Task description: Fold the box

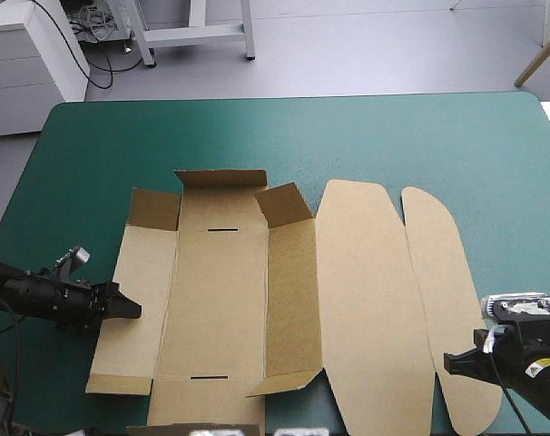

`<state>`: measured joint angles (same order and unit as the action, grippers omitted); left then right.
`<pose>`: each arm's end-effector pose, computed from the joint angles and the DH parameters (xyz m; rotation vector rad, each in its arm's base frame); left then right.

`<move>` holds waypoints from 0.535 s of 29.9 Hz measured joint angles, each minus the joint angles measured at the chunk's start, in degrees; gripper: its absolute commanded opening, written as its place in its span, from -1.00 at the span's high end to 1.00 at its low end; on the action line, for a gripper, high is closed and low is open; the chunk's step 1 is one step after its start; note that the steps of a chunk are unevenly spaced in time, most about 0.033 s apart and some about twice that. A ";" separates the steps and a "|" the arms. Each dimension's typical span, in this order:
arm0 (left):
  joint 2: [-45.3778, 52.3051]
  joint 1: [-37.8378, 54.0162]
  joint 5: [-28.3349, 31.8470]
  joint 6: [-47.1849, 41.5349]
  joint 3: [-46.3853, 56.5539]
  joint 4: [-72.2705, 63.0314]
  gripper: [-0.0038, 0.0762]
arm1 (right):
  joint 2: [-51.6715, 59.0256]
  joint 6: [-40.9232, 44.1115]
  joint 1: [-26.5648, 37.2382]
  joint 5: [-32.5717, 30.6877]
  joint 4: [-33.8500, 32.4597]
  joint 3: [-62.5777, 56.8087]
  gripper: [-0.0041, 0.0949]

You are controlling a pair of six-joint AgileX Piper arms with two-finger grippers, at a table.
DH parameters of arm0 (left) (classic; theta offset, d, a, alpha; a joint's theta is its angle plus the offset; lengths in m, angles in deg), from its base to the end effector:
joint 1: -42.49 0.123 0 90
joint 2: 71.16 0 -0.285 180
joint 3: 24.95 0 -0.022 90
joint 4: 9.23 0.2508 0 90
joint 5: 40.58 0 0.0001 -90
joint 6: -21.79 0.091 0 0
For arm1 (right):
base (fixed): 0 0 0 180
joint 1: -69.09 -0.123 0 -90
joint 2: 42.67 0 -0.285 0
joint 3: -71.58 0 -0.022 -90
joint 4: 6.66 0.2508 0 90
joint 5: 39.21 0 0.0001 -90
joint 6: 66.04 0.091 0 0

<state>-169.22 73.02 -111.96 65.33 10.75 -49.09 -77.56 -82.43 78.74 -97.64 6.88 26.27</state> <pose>0.2102 0.0598 0.1798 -0.2227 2.9042 -1.1097 0.0714 0.0063 0.2842 -0.0832 2.3852 0.0867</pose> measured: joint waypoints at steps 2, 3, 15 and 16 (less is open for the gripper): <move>0.00 0.00 0.00 0.00 0.00 -0.05 -0.11 | 0.00 0.00 0.00 0.00 0.00 0.00 0.96; 0.00 0.00 0.00 0.00 0.00 -0.08 -0.11 | 0.00 0.00 0.00 0.00 0.00 0.00 0.96; -0.17 0.06 0.00 0.00 1.09 -1.64 -0.07 | 0.00 0.00 0.00 0.00 0.00 0.00 0.96; -0.17 0.06 0.00 0.00 1.11 -1.65 -0.05 | 0.00 0.00 0.00 0.00 0.00 0.00 0.96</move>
<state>-169.39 73.08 -111.96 65.33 11.86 -50.74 -77.56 -82.43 78.74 -97.64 6.88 26.27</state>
